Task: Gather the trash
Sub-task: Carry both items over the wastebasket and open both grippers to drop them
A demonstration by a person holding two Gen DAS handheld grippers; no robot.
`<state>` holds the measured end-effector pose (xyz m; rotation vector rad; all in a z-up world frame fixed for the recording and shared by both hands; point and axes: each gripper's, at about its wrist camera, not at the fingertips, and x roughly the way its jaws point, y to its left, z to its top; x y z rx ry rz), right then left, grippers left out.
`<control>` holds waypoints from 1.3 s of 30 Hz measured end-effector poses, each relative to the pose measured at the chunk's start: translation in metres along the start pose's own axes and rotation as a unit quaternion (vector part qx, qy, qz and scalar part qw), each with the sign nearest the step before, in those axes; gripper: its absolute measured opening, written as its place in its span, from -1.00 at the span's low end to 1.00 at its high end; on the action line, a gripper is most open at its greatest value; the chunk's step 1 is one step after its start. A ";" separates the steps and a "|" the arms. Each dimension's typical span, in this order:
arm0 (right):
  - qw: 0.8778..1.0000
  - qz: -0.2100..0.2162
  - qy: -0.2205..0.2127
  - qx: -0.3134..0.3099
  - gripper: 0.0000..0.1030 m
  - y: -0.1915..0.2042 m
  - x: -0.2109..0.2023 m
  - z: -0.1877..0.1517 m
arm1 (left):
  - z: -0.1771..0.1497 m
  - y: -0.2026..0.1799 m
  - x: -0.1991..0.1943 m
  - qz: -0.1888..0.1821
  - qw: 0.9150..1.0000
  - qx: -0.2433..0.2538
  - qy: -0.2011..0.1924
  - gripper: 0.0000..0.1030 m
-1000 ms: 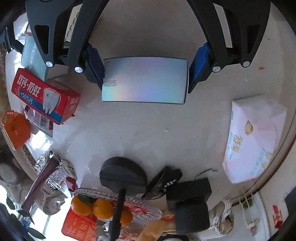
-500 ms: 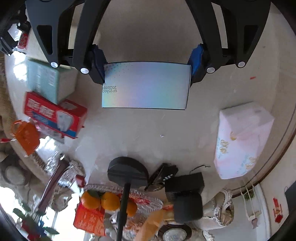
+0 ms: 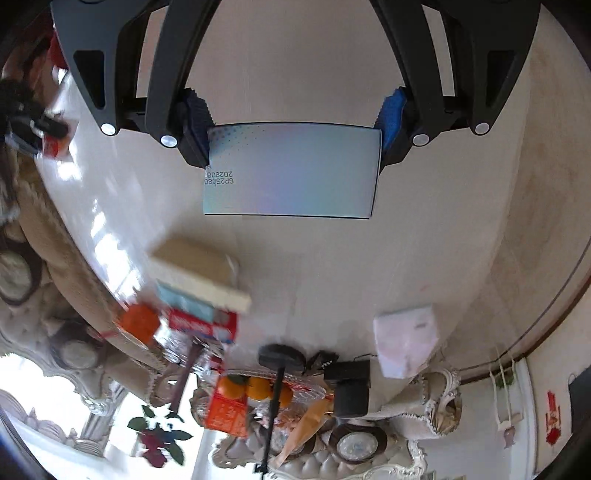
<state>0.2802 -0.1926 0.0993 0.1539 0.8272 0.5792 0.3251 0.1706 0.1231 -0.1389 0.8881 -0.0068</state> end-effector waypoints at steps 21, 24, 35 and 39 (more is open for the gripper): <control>0.982 -0.034 0.170 0.079 -0.17 0.038 0.053 -0.243 | -0.355 -0.112 0.014 -0.038 0.991 0.046 0.119 0.36; 0.978 -0.042 0.186 0.084 -0.17 0.035 0.062 -0.249 | -0.365 -0.119 0.033 -0.034 0.987 0.058 0.147 0.36; 0.978 -0.085 0.178 0.068 0.31 0.030 0.061 -0.262 | -0.368 -0.112 0.054 0.005 0.984 0.035 0.177 0.45; 0.978 -0.096 0.169 0.076 0.48 0.026 0.058 -0.260 | -0.369 -0.107 0.055 0.005 0.984 0.022 0.177 0.55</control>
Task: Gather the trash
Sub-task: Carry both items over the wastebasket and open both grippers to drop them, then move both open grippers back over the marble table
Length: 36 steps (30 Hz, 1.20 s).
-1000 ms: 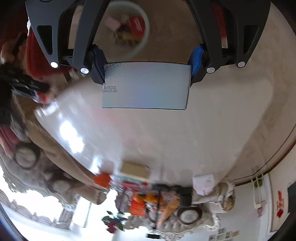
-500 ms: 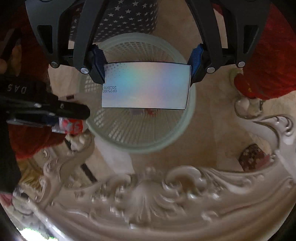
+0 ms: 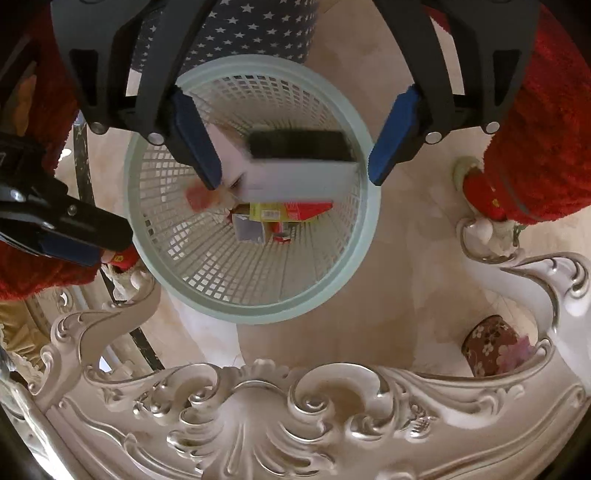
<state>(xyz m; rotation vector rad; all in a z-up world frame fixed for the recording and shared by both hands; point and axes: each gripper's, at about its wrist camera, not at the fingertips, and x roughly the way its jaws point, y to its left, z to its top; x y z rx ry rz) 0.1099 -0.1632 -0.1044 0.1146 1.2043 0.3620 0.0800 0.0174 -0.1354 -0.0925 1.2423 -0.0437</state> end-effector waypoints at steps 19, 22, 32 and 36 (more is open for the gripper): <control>1.000 -0.004 0.021 0.000 0.48 0.001 0.008 -0.003 | -0.005 -0.004 0.002 -0.001 1.000 0.014 -0.004 0.82; 1.000 0.024 0.002 -0.006 0.49 0.007 -0.006 -0.004 | -0.006 -0.004 -0.020 -0.015 0.999 0.012 -0.041 0.82; 0.965 0.144 -0.217 0.018 0.49 -0.010 -0.158 0.031 | 0.065 -0.002 -0.184 -0.015 0.982 -0.012 -0.186 0.82; 0.953 0.102 -0.284 0.025 0.71 -0.031 -0.194 0.085 | 0.148 -0.011 -0.204 0.005 0.969 -0.015 -0.245 0.82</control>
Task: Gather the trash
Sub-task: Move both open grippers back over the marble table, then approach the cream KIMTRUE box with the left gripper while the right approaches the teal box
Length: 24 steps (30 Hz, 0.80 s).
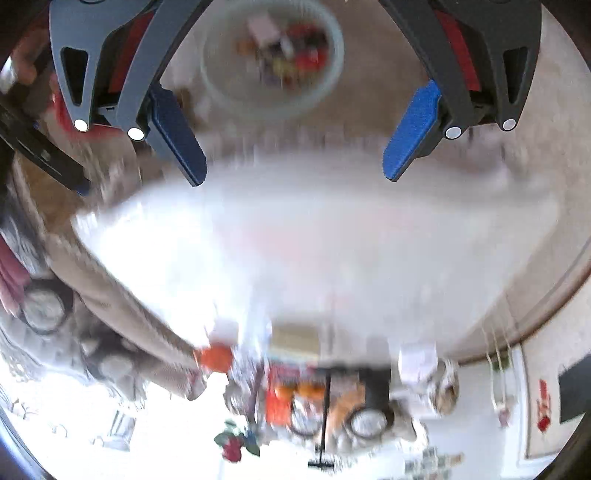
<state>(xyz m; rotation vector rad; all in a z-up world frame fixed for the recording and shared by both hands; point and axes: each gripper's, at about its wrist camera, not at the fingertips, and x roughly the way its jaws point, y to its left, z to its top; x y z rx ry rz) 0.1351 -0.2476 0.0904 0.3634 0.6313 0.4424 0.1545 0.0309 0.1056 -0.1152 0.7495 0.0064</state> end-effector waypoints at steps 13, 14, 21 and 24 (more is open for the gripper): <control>0.994 -0.106 -0.008 -0.010 0.71 -0.080 0.144 0.169 | 0.163 -0.048 0.200 0.074 0.989 -0.126 0.001 0.82; 0.995 -0.104 -0.002 -0.011 0.71 -0.084 0.157 0.178 | 0.171 -0.047 0.211 0.070 0.987 -0.148 0.001 0.82; 0.993 -0.107 0.025 -0.029 0.71 -0.096 0.224 0.216 | 0.197 -0.057 0.262 0.102 0.984 -0.144 0.002 0.82; 0.995 -0.091 0.039 -0.028 0.71 -0.094 0.242 0.222 | 0.197 -0.043 0.279 0.090 0.983 -0.155 0.034 0.82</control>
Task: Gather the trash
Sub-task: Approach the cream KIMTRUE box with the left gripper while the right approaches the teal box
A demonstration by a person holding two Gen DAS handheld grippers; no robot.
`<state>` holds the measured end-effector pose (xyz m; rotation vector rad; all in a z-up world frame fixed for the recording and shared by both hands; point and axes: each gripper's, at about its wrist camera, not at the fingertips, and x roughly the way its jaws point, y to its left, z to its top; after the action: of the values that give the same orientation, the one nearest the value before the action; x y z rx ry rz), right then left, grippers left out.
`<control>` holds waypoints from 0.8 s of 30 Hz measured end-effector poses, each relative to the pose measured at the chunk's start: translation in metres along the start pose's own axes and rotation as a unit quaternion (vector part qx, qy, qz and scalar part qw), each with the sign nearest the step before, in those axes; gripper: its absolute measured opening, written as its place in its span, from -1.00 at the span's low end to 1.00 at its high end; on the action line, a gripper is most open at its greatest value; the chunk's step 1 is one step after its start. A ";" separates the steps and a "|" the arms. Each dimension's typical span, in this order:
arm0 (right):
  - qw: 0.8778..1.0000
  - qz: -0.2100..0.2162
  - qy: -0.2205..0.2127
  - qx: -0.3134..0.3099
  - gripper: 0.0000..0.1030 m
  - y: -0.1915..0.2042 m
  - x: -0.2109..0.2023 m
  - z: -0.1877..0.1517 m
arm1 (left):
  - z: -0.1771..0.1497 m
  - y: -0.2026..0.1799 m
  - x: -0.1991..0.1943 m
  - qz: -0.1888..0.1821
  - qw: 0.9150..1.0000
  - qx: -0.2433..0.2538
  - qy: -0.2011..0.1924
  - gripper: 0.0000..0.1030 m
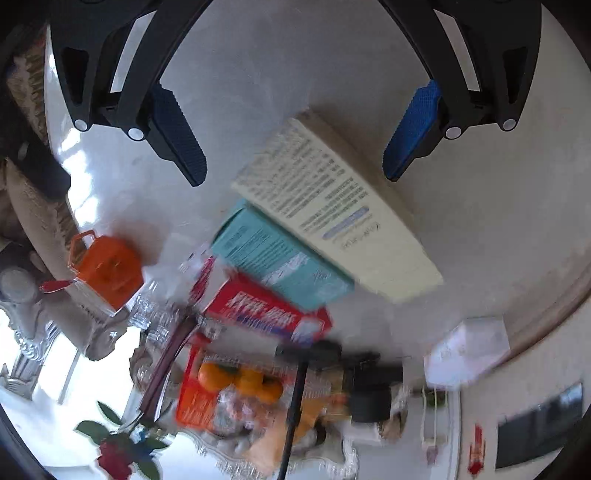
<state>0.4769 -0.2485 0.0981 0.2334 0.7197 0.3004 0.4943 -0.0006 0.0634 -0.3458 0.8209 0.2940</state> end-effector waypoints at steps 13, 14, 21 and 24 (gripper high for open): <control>0.978 0.037 0.066 -0.192 0.71 0.088 0.052 -0.010 | 0.049 0.099 0.004 0.028 0.997 0.074 0.021 0.82; 0.977 0.044 0.071 -0.198 0.71 0.092 0.055 -0.009 | 0.054 0.104 0.006 0.018 0.996 0.083 0.032 0.82; 0.971 0.080 0.099 -0.201 0.71 0.116 0.078 0.000 | 0.058 0.108 0.016 -0.023 0.994 0.089 0.053 0.82; 0.971 0.094 0.136 -0.171 0.71 0.112 0.084 -0.003 | 0.055 0.104 0.018 -0.034 0.993 0.101 0.054 0.82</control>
<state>0.5133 -0.1151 0.0796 -0.0709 0.9051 0.6392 0.5021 0.1181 0.0658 -0.2003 0.9357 0.1264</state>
